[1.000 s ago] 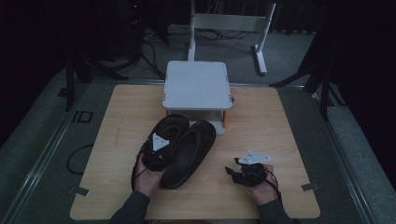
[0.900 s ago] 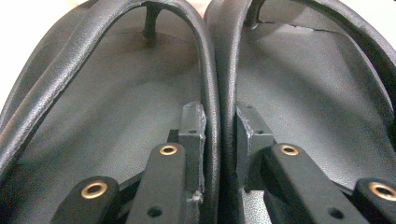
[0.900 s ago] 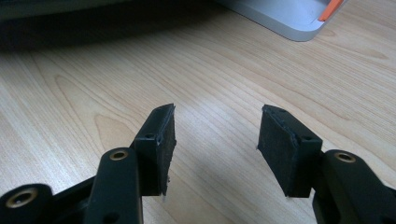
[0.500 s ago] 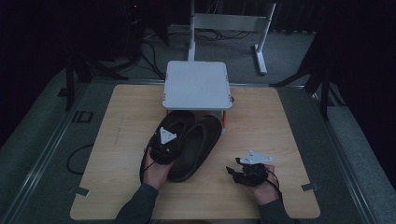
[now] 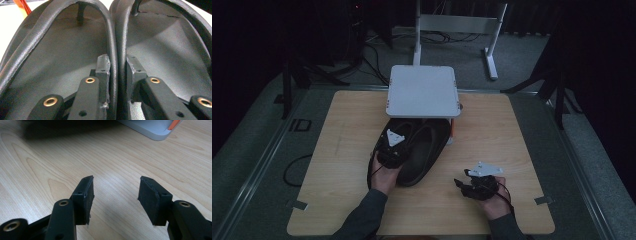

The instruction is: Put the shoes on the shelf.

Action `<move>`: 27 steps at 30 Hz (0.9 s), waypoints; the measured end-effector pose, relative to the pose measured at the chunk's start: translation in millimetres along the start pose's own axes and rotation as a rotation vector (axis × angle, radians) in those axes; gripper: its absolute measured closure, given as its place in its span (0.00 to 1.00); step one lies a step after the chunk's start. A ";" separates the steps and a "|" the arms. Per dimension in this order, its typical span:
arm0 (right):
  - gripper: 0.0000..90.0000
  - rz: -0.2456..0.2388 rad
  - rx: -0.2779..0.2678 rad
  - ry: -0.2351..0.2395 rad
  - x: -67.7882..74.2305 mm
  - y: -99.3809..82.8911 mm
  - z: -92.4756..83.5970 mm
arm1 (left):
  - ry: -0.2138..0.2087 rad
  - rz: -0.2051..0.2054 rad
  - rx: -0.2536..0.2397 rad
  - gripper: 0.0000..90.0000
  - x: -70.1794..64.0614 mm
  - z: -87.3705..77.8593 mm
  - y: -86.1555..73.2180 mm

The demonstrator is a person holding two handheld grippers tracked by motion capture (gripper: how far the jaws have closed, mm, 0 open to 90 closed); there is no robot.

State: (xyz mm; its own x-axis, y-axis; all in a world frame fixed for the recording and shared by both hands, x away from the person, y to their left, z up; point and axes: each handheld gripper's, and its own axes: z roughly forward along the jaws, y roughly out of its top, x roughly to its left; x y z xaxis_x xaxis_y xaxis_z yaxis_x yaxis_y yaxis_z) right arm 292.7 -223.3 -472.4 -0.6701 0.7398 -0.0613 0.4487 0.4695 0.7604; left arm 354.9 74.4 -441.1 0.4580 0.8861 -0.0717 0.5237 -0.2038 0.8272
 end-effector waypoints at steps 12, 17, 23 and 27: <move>0.51 0.004 0.003 0.002 0.1 -0.9 -0.1 | 0.037 -0.006 -0.011 0.83 -7.0 13.3 7.3; 0.51 0.003 0.004 0.003 0.3 -1.0 0.1 | 0.052 -0.013 -0.011 0.83 -7.2 16.8 9.5; 0.51 0.003 0.003 0.003 -0.1 -1.3 0.1 | 0.060 -0.023 -0.007 0.83 -4.6 19.6 11.6; 0.51 0.003 0.004 0.003 0.1 -1.4 0.3 | 0.067 -0.022 -0.009 0.83 -6.2 20.7 13.7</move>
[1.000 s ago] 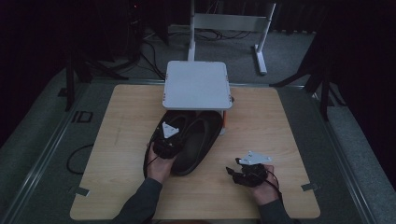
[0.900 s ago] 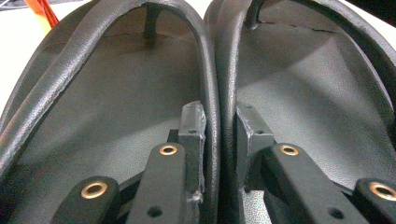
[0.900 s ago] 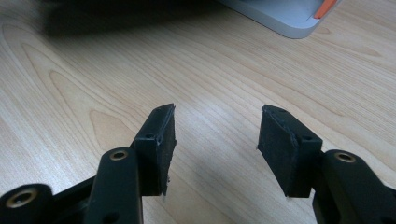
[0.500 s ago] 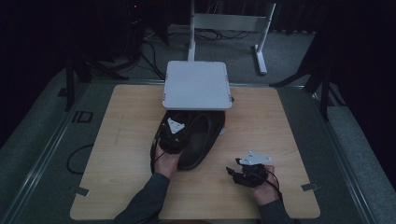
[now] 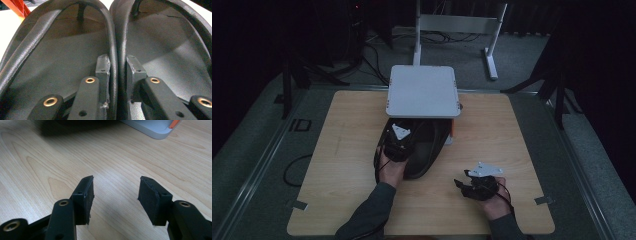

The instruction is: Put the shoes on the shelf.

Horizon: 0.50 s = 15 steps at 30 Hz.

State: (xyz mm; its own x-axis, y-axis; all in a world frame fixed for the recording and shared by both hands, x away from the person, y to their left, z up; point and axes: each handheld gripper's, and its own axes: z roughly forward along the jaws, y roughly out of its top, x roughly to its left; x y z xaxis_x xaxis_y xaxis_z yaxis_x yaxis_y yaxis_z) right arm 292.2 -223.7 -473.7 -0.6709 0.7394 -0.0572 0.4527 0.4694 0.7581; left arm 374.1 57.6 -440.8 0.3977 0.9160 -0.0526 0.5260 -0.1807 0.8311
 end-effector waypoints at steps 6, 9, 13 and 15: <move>0.51 0.000 0.001 0.000 -0.2 -0.2 0.2 | 0.008 -0.010 -0.006 0.83 -3.4 2.4 3.9; 0.51 0.000 0.001 0.000 -0.1 -0.3 0.2 | 0.011 -0.011 -0.007 0.83 -6.9 3.8 5.9; 0.51 -0.002 0.003 -0.003 -0.1 -0.5 0.1 | 0.026 -0.015 -0.011 0.83 -10.8 5.8 7.1; 0.51 -0.005 0.003 -0.002 0.3 -0.6 0.1 | 0.036 -0.020 -0.007 0.83 -11.9 6.7 7.3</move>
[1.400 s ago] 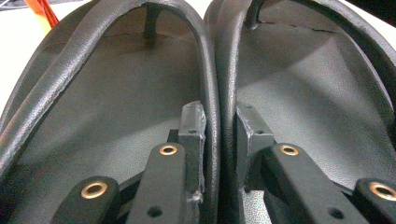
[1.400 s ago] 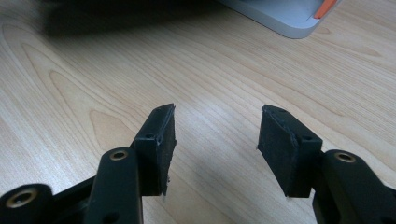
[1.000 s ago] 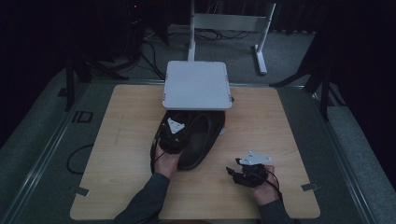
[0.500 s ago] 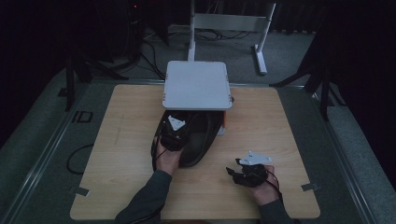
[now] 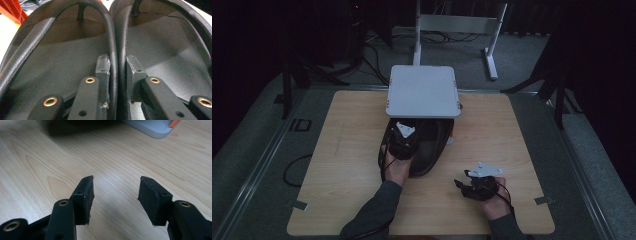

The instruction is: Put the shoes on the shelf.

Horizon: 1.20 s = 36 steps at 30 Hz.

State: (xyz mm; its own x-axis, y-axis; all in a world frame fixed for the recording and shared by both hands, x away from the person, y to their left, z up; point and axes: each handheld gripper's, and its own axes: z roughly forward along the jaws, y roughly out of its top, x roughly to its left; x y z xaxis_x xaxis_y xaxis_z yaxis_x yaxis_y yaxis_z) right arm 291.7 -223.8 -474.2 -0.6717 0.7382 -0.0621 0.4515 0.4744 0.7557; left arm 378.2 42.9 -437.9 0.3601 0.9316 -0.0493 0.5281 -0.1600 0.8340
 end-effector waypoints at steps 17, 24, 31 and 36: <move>0.51 0.002 0.003 0.000 0.1 -0.5 0.7 | 0.048 -0.032 -0.007 0.83 -6.5 10.6 6.5; 0.51 0.000 0.005 0.001 0.2 -0.9 1.1 | 0.064 -0.039 -0.004 0.83 -8.8 16.3 8.2; 0.51 0.002 0.006 0.002 0.5 -1.4 1.7 | 0.072 -0.044 -0.001 0.83 -8.7 19.1 10.7; 0.51 0.001 0.008 0.003 0.7 -1.6 1.9 | 0.085 -0.053 -0.001 0.83 -10.6 21.6 13.4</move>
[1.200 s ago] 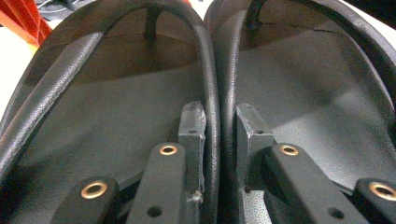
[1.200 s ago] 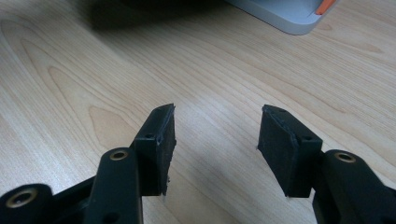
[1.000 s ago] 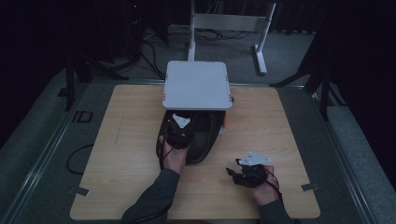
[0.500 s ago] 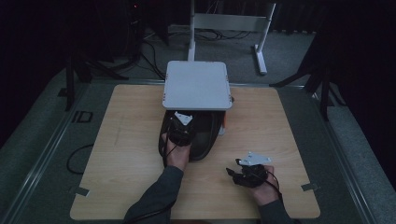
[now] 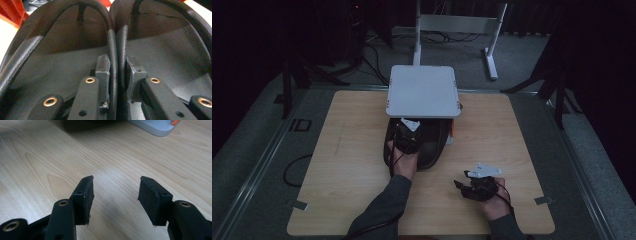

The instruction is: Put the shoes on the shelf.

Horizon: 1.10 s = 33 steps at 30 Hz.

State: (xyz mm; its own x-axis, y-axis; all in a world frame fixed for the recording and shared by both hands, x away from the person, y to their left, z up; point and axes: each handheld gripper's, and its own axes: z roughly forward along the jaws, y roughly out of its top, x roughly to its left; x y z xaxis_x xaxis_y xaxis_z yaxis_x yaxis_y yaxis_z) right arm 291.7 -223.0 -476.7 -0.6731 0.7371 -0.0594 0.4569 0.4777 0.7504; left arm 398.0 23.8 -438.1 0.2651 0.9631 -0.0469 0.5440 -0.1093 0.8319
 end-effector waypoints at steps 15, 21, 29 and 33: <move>0.50 0.002 0.004 0.004 -0.1 -0.8 1.1 | 0.005 -0.026 -0.003 0.83 -0.9 4.1 9.6; 0.50 0.004 0.003 0.005 -0.1 -1.0 0.9 | 0.012 -0.029 -0.001 0.83 -1.3 7.6 13.4; 0.50 0.003 0.004 0.006 -0.5 -1.4 1.2 | 0.022 -0.041 -0.001 0.83 -0.4 11.8 16.9; 0.50 0.005 0.003 0.007 -0.7 -1.7 0.9 | 0.035 -0.041 0.000 0.83 -1.4 14.4 18.2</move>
State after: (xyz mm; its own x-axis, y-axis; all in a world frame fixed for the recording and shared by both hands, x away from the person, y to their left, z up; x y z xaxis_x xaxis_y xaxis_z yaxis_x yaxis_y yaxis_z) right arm 291.9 -223.9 -478.5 -0.6746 0.7364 -0.0513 0.4621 0.4754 0.7486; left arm 419.0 16.9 -430.8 0.2149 0.9747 -0.0616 0.5537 -0.0696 0.8298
